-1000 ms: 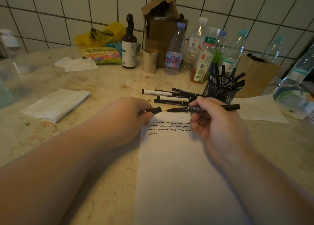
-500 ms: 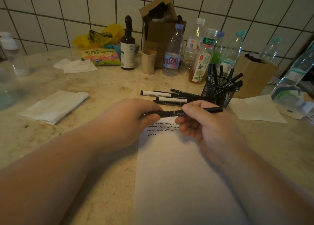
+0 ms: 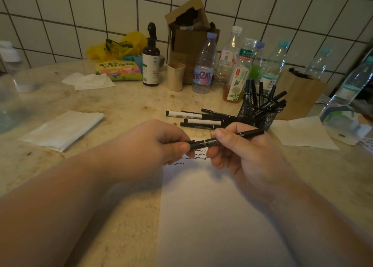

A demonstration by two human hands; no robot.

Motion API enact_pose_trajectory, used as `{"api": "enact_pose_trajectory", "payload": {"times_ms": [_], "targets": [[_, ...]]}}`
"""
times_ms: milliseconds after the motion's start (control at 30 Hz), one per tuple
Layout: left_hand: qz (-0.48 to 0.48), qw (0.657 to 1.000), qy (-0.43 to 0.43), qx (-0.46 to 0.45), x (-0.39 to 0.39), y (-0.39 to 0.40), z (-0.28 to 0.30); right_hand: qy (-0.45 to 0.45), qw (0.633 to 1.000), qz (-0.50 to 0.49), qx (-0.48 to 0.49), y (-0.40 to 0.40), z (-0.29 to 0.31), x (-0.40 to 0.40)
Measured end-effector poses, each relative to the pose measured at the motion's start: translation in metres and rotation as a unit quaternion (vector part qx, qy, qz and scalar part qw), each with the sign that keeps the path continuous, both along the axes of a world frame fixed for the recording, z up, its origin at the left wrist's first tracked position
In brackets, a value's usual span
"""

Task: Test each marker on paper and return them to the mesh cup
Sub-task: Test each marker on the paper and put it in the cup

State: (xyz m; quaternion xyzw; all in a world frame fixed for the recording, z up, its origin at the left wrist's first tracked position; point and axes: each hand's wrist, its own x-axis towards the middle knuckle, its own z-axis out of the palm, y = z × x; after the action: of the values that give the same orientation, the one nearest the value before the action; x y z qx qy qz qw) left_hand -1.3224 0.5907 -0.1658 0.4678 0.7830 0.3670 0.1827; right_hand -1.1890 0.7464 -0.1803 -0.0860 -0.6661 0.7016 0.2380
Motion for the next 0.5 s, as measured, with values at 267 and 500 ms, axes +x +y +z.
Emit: {"api": "enact_pose_trajectory", "payload": {"times_ms": [267,500], "targets": [[0.122,0.987,0.101,-0.01,-0.006,0.012,-0.014,0.072,0.968,-0.231,0.064,0.011,0.012,0.003],[0.136,0.982,0.121,-0.057,-0.01,0.012,-0.022,0.122,0.895,-0.422,0.079,0.034,0.015,0.005]]}}
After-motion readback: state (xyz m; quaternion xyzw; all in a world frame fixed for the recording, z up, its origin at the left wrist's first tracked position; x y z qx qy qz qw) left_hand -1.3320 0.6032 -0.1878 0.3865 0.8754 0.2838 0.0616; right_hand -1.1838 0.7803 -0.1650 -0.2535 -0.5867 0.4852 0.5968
